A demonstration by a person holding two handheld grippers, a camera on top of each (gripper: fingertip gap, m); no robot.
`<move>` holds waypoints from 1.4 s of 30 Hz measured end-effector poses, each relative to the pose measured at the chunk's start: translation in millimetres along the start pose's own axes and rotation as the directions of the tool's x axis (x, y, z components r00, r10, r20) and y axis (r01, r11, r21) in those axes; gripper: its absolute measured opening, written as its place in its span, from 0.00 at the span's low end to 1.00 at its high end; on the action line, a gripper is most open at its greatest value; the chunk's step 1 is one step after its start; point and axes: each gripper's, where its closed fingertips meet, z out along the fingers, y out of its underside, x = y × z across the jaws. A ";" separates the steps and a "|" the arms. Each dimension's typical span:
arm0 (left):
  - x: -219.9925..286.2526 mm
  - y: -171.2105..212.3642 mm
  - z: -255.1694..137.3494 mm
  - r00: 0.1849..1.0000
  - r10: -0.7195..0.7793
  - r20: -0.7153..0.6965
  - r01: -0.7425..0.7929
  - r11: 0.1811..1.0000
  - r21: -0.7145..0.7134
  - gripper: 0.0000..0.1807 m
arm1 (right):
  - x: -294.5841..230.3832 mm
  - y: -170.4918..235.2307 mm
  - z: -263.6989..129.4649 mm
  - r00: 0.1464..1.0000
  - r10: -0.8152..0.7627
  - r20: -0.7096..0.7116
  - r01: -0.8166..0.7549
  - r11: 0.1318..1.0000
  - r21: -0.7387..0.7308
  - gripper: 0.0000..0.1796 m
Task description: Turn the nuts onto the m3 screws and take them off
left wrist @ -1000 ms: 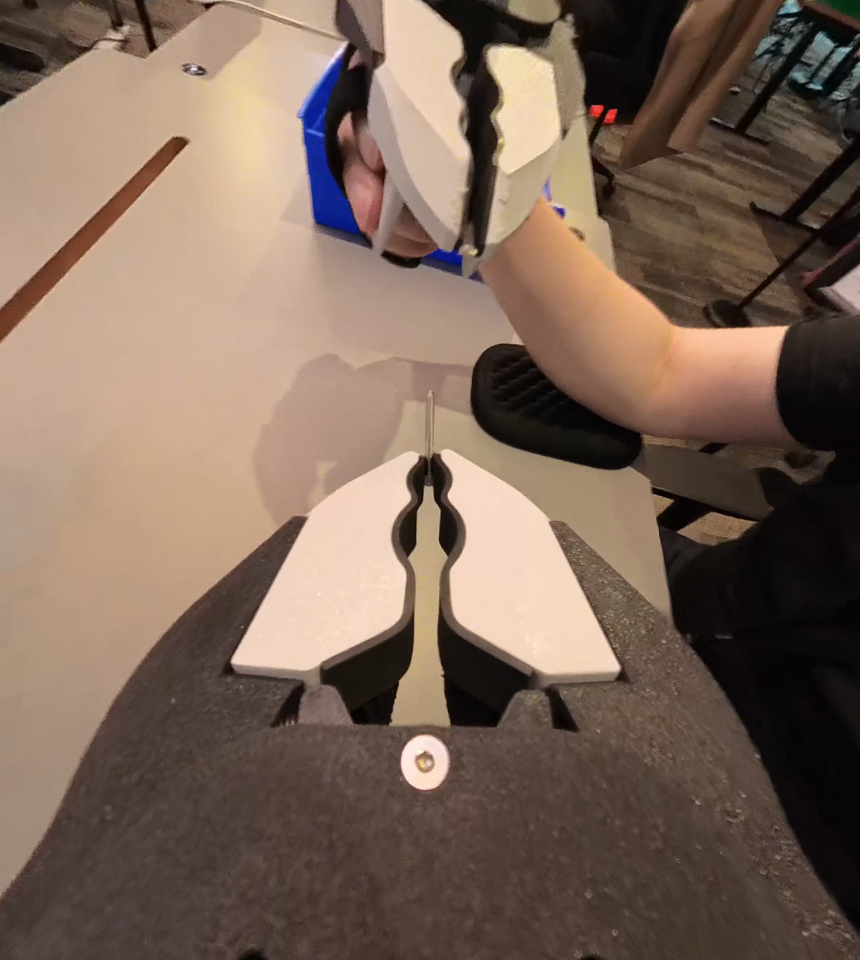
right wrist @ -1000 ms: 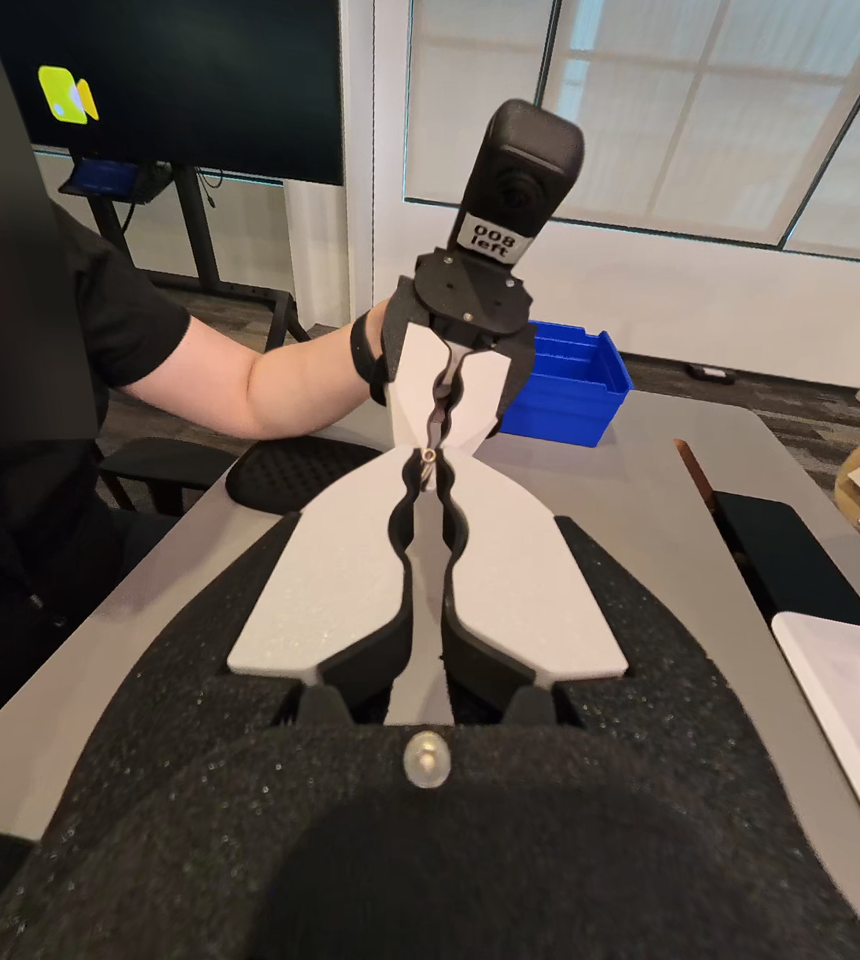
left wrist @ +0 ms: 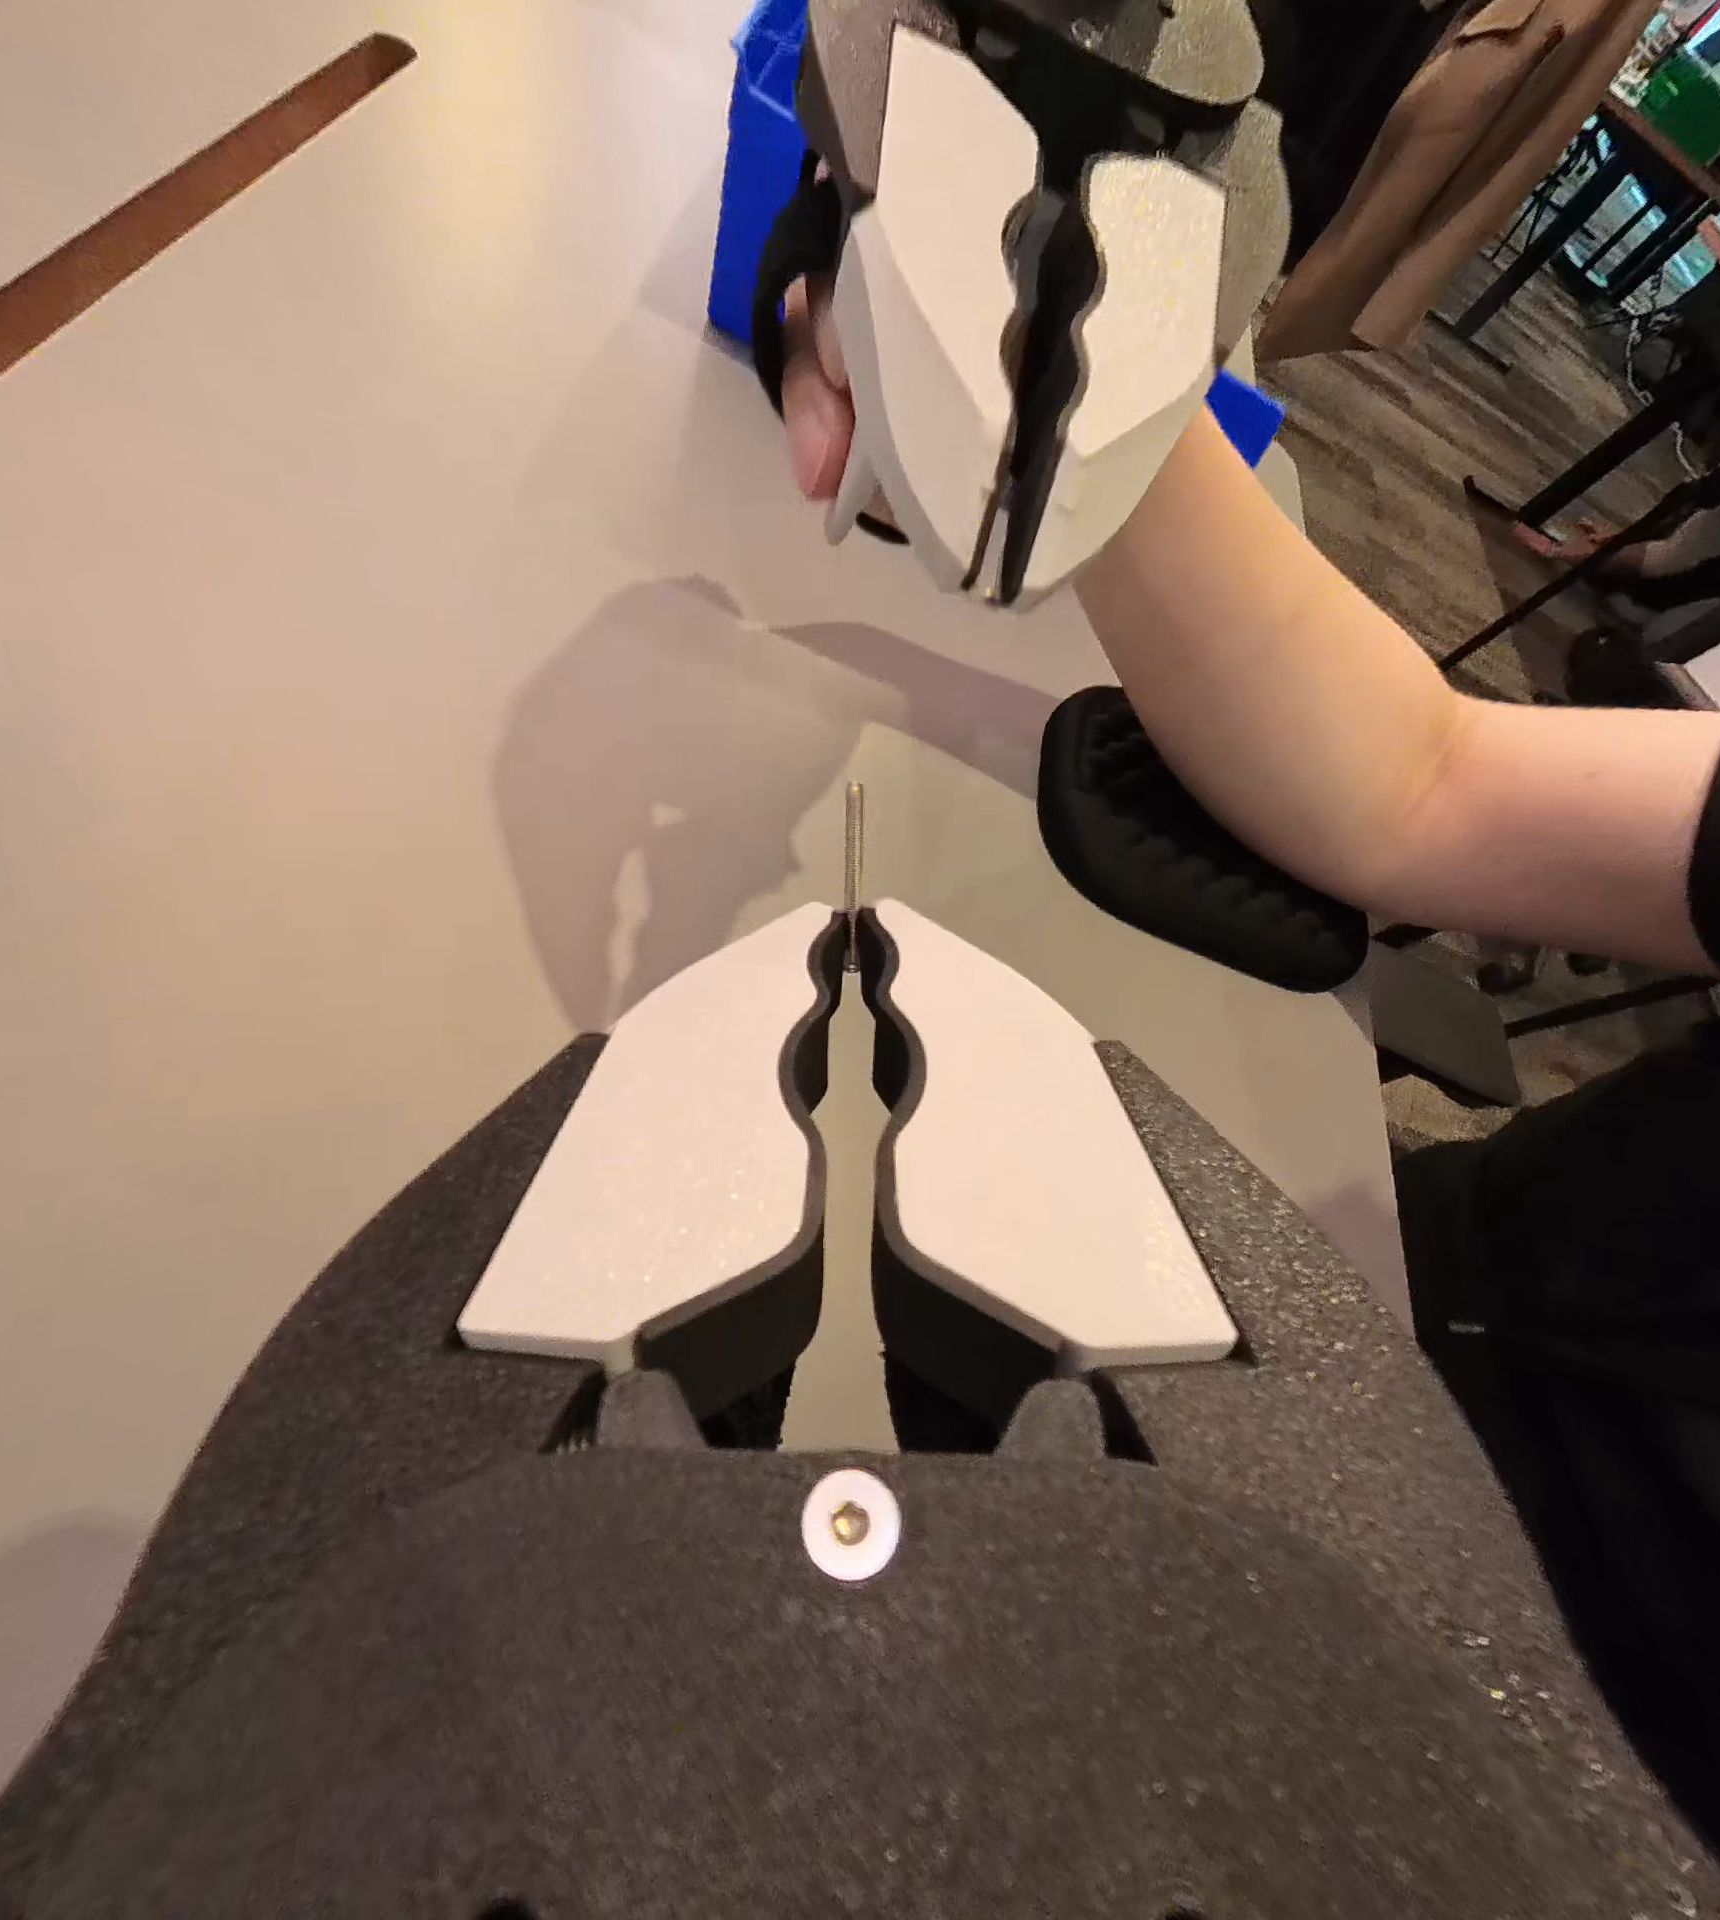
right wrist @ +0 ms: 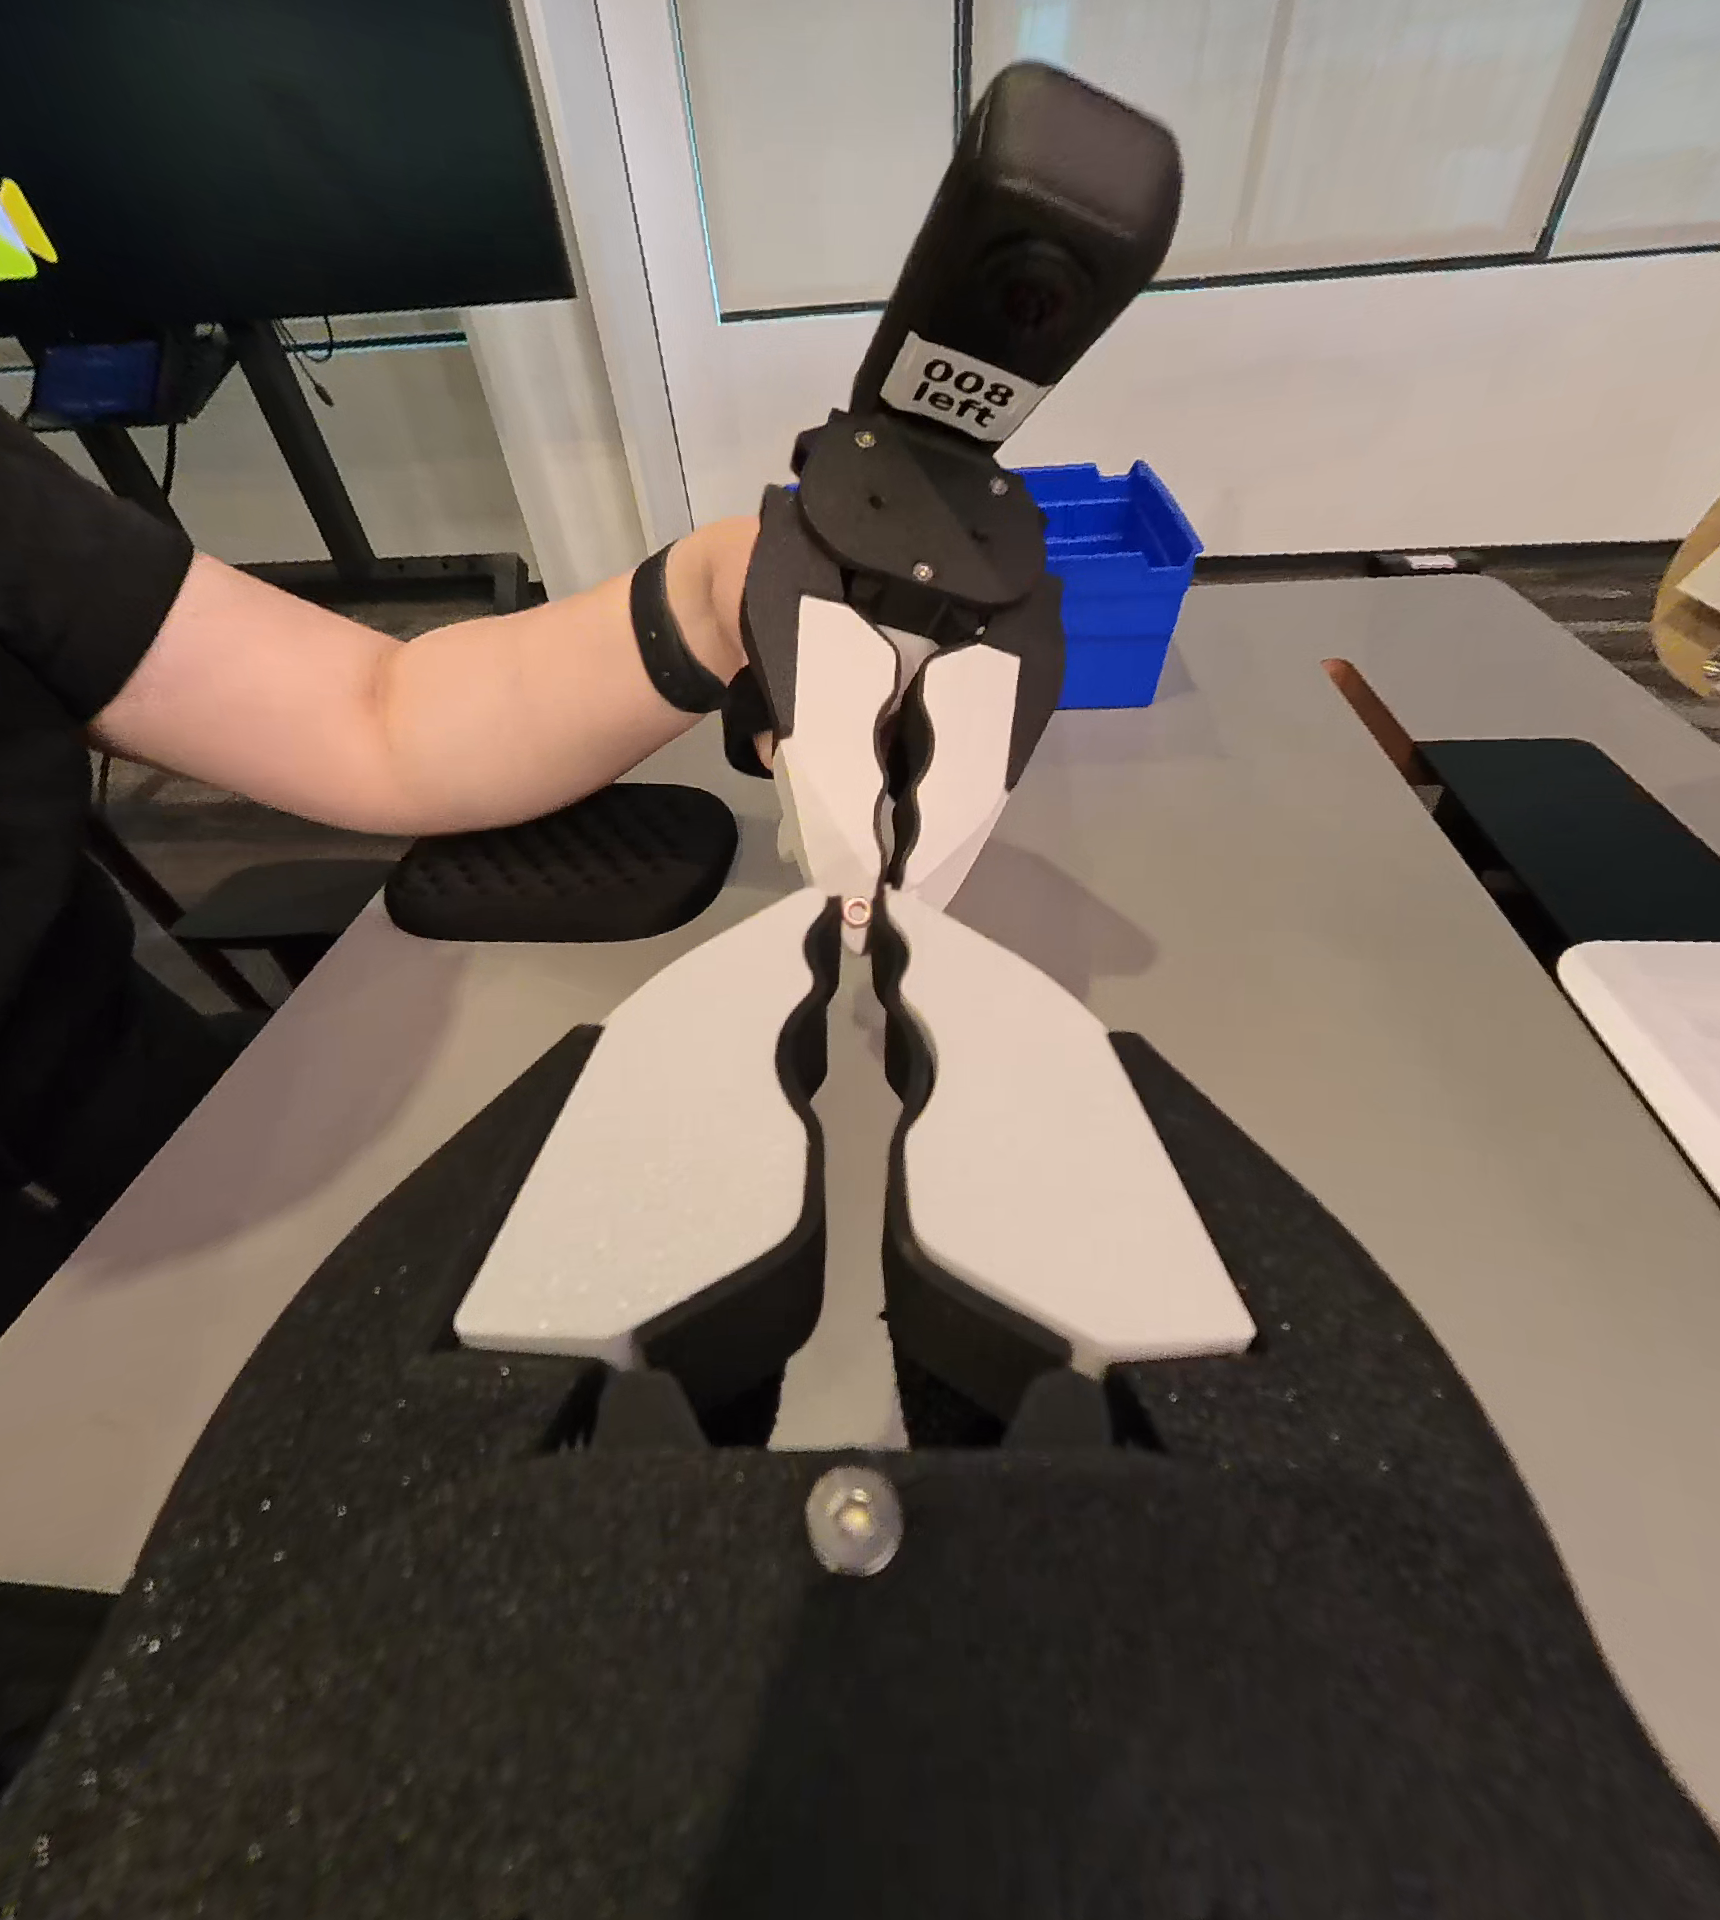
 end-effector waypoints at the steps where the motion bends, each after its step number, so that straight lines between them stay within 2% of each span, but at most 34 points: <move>1: -0.1 4.2 1.5 1.000 0.000 -0.002 0.000 1.000 -0.009 0.01 | 0.7 0.8 -0.9 1.000 0.003 -0.002 -0.003 1.000 0.001 0.03; 3: -0.1 15.2 6.4 1.000 0.001 -0.017 -0.001 1.000 -0.008 0.01 | 0.9 3.8 0.6 1.000 0.008 0.005 -0.008 1.000 -0.006 0.03; 8: -12.3 49.1 16.0 0.999 -0.040 -0.036 0.035 0.992 -0.121 0.01 | -2.3 20.6 17.6 0.998 0.027 0.061 -0.025 0.999 -0.039 0.03; 15: -24.8 65.8 21.2 0.994 -0.089 -0.057 0.079 0.985 -0.155 0.01 | 9.0 56.8 41.3 0.997 0.070 0.045 -0.066 0.993 -0.095 0.03; 27: -23.3 56.8 13.6 1.000 -0.002 -0.030 -0.002 0.993 -0.119 0.01 | 13.5 64.0 53.5 0.996 0.074 0.040 -0.072 0.996 -0.054 0.03; 42: -19.3 50.3 11.4 0.999 0.014 -0.041 -0.018 0.995 -0.095 0.01 | 11.7 63.8 55.4 0.995 0.084 0.054 -0.081 0.995 -0.058 0.03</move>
